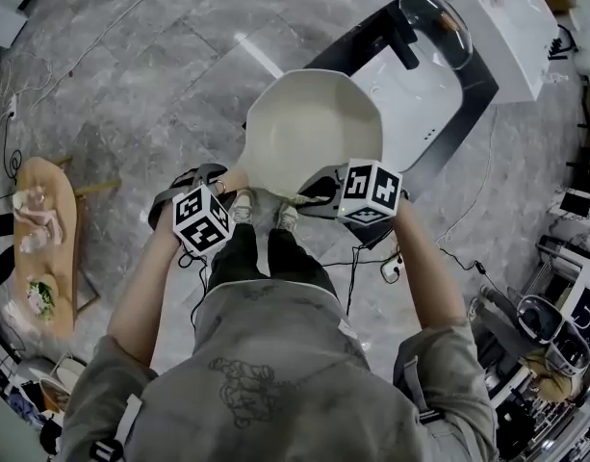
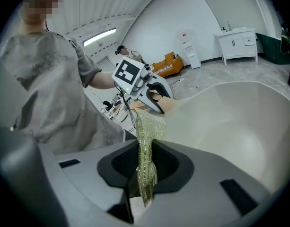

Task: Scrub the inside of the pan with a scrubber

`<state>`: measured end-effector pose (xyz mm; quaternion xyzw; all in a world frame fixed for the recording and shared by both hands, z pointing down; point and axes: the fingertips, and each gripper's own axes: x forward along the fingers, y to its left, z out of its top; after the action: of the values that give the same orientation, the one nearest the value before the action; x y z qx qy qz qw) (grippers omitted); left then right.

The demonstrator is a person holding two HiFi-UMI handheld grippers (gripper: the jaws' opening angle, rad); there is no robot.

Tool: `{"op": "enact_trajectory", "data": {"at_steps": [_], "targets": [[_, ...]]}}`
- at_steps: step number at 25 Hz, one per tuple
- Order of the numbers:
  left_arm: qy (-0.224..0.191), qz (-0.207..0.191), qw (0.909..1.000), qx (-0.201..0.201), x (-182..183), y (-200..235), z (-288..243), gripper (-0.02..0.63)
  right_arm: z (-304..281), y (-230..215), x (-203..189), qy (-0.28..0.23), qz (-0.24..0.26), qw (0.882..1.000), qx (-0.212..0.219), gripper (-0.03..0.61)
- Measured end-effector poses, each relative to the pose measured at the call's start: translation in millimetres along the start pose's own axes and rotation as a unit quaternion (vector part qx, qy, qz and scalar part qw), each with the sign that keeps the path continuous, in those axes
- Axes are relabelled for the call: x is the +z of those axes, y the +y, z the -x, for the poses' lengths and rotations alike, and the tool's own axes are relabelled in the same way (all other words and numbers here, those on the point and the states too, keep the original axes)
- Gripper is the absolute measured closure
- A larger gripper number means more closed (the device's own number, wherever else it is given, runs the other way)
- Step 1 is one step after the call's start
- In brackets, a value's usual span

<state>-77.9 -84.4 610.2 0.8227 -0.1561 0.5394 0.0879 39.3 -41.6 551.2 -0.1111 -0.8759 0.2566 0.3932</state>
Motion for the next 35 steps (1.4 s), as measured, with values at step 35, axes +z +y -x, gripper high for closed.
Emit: {"op": "enact_trajectory", "data": {"at_steps": [35], "targets": [[-0.017,-0.003,0.9998,-0.004,2.3,-0.7,1.1,0.430,113.2,-202.4,14.5,0.035,0.088,0.773,-0.627,0.489]]}}
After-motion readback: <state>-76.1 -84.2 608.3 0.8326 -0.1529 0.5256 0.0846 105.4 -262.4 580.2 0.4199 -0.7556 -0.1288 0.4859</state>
